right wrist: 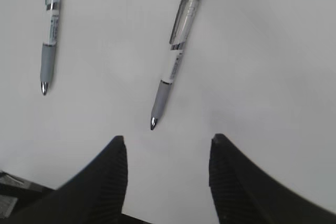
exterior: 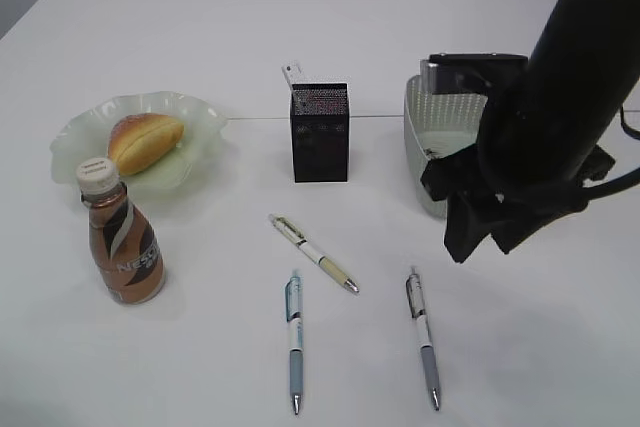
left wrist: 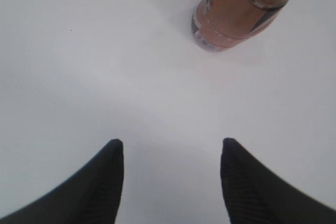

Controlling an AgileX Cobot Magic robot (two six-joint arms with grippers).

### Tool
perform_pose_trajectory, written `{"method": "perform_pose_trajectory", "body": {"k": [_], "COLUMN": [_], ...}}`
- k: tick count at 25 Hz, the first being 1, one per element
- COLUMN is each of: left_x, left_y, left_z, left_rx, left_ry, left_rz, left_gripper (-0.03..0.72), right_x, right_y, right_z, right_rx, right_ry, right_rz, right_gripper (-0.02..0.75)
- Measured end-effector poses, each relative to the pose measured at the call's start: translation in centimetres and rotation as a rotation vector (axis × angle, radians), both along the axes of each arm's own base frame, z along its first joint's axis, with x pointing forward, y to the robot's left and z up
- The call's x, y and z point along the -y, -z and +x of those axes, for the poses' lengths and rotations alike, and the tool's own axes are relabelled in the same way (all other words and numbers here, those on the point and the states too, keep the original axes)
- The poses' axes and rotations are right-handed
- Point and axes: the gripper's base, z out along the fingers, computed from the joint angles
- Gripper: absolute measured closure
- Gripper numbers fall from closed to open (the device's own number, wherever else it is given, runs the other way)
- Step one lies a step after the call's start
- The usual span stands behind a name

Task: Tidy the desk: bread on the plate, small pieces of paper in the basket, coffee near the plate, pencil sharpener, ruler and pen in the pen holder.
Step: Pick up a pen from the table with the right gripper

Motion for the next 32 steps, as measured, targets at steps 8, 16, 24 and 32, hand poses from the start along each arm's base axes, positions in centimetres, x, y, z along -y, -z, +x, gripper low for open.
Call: {"method": "perform_pose_trajectory", "body": {"k": [8,16,24,32], "left_x": [0.0,0.1,0.1,0.0], "left_y": [0.0,0.0,0.0,-0.1], "left_z": [0.0,0.0,0.1,0.2], "left_rx": [0.000,0.000,0.006,0.021], "left_ry": [-0.003,-0.004,-0.006,-0.010], "left_rz": [-0.007,-0.011,-0.012,-0.010], "left_gripper": [0.255,0.255,0.255,0.255], "right_x": [-0.5,-2.0,-3.5,-3.9], "right_y": [3.5,7.2,9.6,11.1], "right_z": [1.7,2.8,4.4,5.5], "right_rx": [-0.051,-0.078,-0.087,-0.097], "right_ry": [0.162,0.174,0.225,0.239], "right_rz": [-0.018,-0.040,-0.074,-0.099], "right_gripper": [0.365,0.365,0.365,0.365]}}
